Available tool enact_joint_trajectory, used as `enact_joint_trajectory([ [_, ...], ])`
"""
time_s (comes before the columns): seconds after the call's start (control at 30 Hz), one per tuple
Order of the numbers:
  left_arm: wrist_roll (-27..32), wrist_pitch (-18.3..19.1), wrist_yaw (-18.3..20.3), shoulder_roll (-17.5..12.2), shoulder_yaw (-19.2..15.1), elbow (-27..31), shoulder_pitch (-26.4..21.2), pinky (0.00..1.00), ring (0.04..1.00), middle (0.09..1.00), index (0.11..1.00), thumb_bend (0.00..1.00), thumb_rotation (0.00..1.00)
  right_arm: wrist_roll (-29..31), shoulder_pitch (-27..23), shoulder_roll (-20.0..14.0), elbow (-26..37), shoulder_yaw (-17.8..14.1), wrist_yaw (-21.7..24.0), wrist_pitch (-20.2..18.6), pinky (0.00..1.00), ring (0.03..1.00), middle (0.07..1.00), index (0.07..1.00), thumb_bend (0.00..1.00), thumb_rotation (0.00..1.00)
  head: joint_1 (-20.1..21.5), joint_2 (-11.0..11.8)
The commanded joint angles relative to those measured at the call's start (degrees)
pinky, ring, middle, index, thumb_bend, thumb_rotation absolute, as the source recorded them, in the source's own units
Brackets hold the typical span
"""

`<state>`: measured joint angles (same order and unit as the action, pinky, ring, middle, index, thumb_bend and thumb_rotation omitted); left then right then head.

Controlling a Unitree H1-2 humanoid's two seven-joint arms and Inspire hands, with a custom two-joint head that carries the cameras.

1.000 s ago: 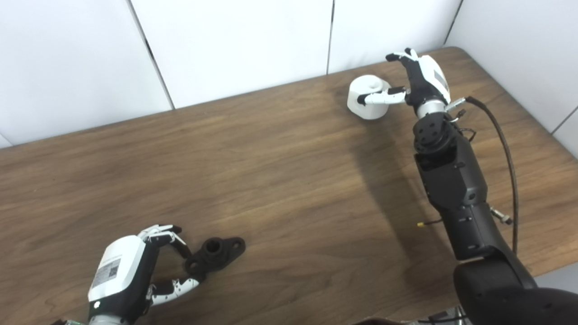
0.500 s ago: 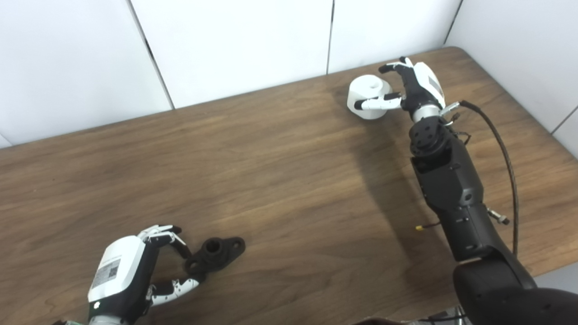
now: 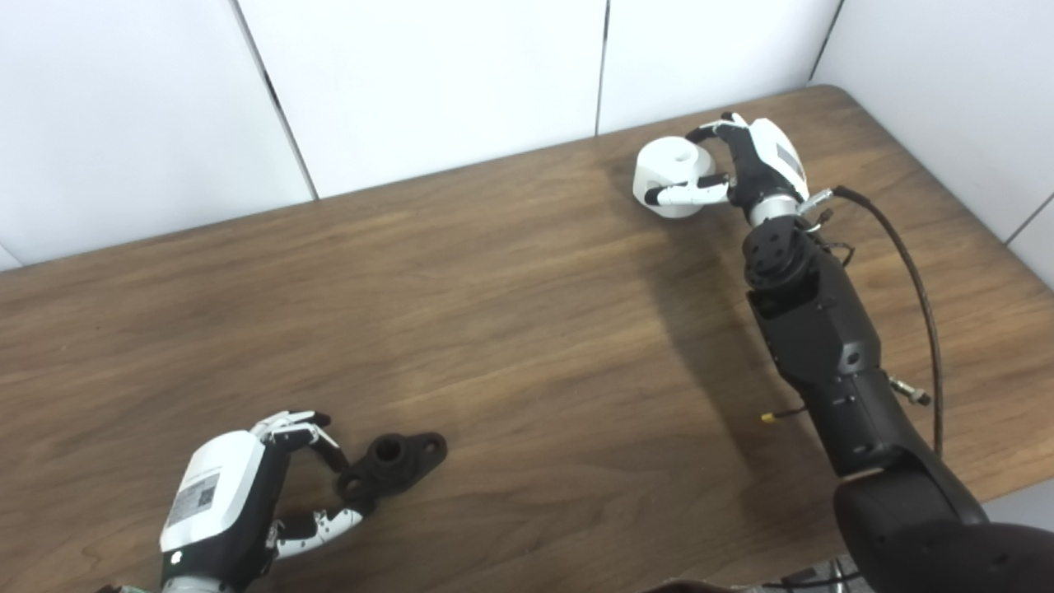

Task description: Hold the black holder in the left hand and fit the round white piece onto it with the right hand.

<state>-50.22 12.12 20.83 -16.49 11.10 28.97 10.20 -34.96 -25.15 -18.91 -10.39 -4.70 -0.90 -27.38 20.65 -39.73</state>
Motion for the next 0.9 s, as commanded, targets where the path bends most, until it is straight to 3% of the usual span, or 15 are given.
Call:
enact_joint_trajectory([
  [0.0,-1.14,2.03,2.0,-1.56,-0.47,-1.42,2.46,0.78,0.858,0.794,0.488,0.52,0.04,0.29,-2.48,-1.47,1.19,-0.21,-1.53,0.59,0.86,0.983,0.968,0.778,0.91,0.33,0.08,-0.07],
  [0.87,-0.92,2.11,2.03,-1.53,-0.58,-1.56,2.22,0.79,0.865,0.795,0.488,0.52,0.04,2.35,-1.81,-3.08,0.63,2.17,-4.74,1.67,0.82,0.949,0.908,0.688,0.9,0.27,-0.01,-0.35],
])
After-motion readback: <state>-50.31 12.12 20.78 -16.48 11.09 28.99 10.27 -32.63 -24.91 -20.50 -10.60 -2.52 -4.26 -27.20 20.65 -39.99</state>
